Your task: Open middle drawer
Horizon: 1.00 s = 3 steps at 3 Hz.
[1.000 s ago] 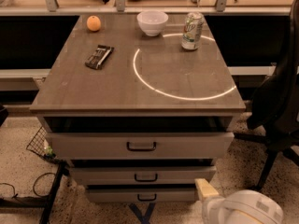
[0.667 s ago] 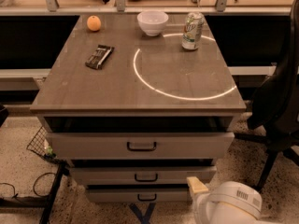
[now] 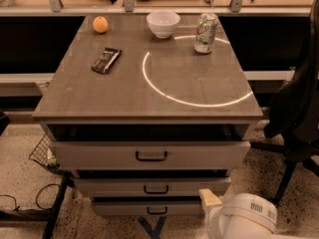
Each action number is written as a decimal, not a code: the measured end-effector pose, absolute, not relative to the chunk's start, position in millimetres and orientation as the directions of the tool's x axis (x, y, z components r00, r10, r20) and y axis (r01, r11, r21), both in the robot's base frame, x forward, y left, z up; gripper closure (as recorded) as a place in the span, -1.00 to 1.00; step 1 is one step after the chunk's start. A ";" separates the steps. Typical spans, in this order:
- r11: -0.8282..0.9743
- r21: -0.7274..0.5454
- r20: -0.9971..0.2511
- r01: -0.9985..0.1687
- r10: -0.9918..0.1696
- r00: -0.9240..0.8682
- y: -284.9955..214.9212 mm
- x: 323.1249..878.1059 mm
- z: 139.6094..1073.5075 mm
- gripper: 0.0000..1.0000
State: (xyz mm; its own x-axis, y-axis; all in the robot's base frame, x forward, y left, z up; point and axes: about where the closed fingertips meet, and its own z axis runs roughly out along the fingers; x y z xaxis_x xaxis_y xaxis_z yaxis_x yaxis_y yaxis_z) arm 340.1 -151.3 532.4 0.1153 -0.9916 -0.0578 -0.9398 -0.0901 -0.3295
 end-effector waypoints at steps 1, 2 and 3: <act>-0.085 -0.289 -0.077 -0.954 -0.991 0.112 -131.9 356.2 508.1 -1.00; -0.088 -0.240 -0.098 -0.967 -0.989 0.115 -107.6 372.0 481.0 -1.00; -0.089 -0.194 -0.131 -0.977 -0.985 0.116 -84.5 385.6 450.6 -1.00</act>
Offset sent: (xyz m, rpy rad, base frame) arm 0.0552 0.0815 -0.0960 0.0504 0.1657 0.0178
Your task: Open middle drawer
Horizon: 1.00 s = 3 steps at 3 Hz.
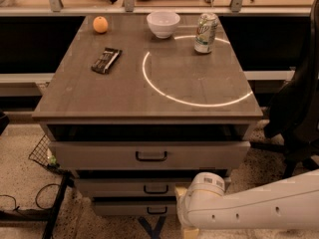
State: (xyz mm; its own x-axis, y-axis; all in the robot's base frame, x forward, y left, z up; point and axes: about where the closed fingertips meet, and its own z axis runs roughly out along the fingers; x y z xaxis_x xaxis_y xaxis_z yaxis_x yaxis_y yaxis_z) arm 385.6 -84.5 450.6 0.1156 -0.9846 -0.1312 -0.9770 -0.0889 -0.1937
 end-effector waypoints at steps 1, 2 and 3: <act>-0.088 -0.177 -0.148 -0.980 -0.982 0.115 -75.3 391.1 438.3 -1.00; -0.099 -0.173 -0.161 -0.980 -0.979 0.128 -63.1 398.4 431.2 -1.00; -0.130 -0.176 -0.175 -0.976 -0.971 0.161 -43.8 406.9 428.5 -1.00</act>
Offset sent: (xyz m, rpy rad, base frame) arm 0.0231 0.0356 -0.0276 0.0414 0.0275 0.0302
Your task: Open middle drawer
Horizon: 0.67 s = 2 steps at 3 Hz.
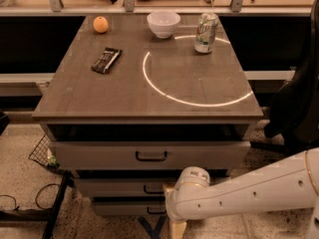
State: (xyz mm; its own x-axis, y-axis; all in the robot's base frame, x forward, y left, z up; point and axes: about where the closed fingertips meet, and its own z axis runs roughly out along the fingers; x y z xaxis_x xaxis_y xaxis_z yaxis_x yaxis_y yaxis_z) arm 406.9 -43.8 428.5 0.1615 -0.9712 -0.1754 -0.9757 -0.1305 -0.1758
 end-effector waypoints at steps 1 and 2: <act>-0.153 -0.173 -0.193 -0.973 -0.963 0.186 -28.5 411.2 424.7 -1.00; -0.174 -0.149 -0.196 -0.973 -0.960 0.202 -15.8 410.5 415.6 -1.00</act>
Offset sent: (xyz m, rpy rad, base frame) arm 0.0042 0.0444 -0.0243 0.0099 0.0618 0.0744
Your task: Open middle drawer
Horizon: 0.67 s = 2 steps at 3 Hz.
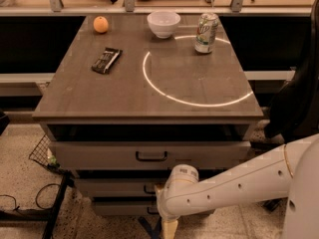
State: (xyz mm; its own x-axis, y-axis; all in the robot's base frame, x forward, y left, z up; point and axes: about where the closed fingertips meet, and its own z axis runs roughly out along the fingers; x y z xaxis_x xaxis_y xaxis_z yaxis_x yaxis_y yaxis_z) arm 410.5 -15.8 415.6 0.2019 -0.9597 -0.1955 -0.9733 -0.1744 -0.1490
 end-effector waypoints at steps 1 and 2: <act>-0.192 -0.110 -0.171 -0.975 -0.963 0.208 -7.3 408.5 401.3 -1.00; -0.195 -0.106 -0.169 -0.975 -0.963 0.211 -6.7 407.7 400.1 -0.66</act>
Offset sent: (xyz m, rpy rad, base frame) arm -0.0019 0.0081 -0.0136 -0.0314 0.0326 0.0128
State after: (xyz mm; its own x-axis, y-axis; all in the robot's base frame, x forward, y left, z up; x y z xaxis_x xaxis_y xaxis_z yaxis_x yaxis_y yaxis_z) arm 407.7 -6.7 400.1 0.2106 -0.9628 -0.1692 -0.9751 -0.1946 -0.1062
